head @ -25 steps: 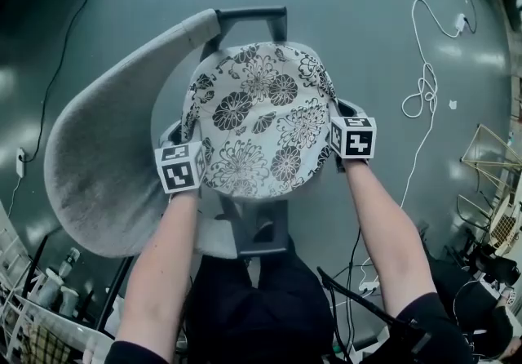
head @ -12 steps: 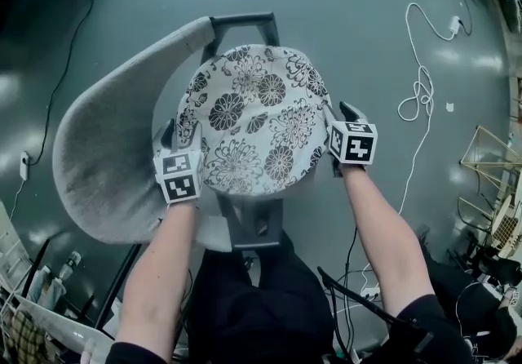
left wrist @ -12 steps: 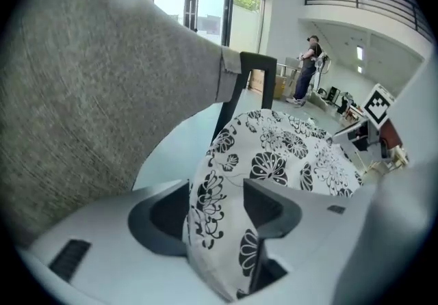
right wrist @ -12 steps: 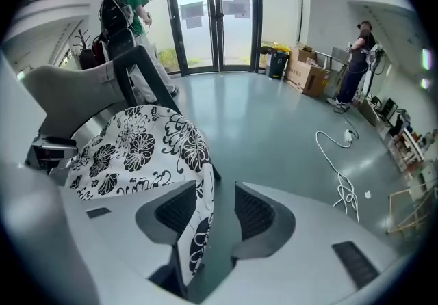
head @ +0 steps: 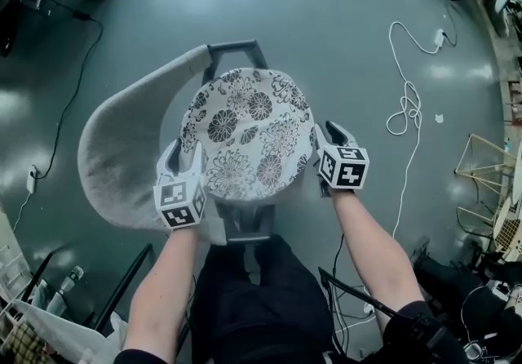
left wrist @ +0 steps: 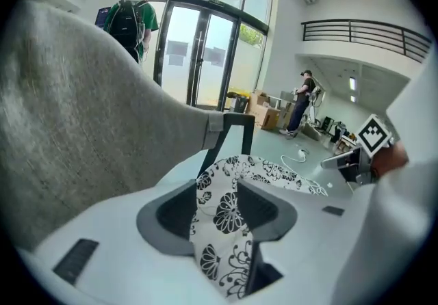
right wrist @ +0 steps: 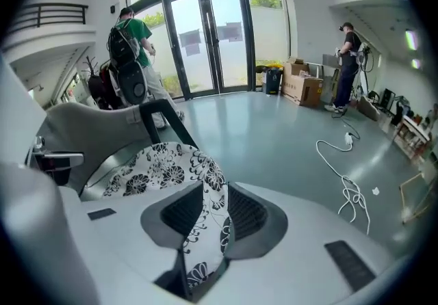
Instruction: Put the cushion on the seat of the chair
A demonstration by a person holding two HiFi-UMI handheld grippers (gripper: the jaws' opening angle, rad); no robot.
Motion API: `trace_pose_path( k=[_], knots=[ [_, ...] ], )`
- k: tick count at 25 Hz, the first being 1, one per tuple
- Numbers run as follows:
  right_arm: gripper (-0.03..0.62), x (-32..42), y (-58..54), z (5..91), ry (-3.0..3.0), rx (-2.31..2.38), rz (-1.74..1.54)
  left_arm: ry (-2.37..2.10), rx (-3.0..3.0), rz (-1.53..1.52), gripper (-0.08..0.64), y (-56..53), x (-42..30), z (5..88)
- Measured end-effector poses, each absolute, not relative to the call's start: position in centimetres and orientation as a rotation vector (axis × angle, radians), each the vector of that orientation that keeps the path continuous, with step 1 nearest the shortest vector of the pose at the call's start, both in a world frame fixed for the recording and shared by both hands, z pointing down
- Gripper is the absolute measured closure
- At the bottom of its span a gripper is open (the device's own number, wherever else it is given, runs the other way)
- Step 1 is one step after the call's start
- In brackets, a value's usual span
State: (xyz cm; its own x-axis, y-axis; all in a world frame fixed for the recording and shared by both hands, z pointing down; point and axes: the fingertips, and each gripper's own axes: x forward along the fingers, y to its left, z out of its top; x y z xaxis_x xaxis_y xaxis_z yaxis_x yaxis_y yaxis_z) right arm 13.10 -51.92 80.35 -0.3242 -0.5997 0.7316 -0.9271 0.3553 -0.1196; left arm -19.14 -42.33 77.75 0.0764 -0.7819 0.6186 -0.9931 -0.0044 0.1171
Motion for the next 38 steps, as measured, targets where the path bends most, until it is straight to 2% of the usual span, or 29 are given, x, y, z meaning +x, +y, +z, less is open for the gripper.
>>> trace_pose_path(
  k=[4,7,18,30,38],
  knots=[
    [0.509,12.6,-51.1,76.0,-2.127,1.324,0.690,-1.761,1.912,0.500,0.437,-41.2,-17.4,73.7],
    [0.554,12.2,-50.0,72.9,-2.200,1.315,0.693,-1.771,1.936,0.458,0.442,-40.0,-16.8,71.1],
    [0.561,13.2,-45.7,62.3,-2.372,1.296,0.593,-1.866,2.011,0.298,0.545,-35.2,-14.2,60.1],
    [0.566,13.1,-39.7,51.7,-2.538,1.248,0.475,-1.880,2.155,0.200,0.551,-28.4,-12.0,49.0],
    [0.577,11.9,-36.6,46.4,-2.590,1.303,0.516,-1.847,2.268,0.104,0.551,-25.1,-12.5,43.0]
  ],
)
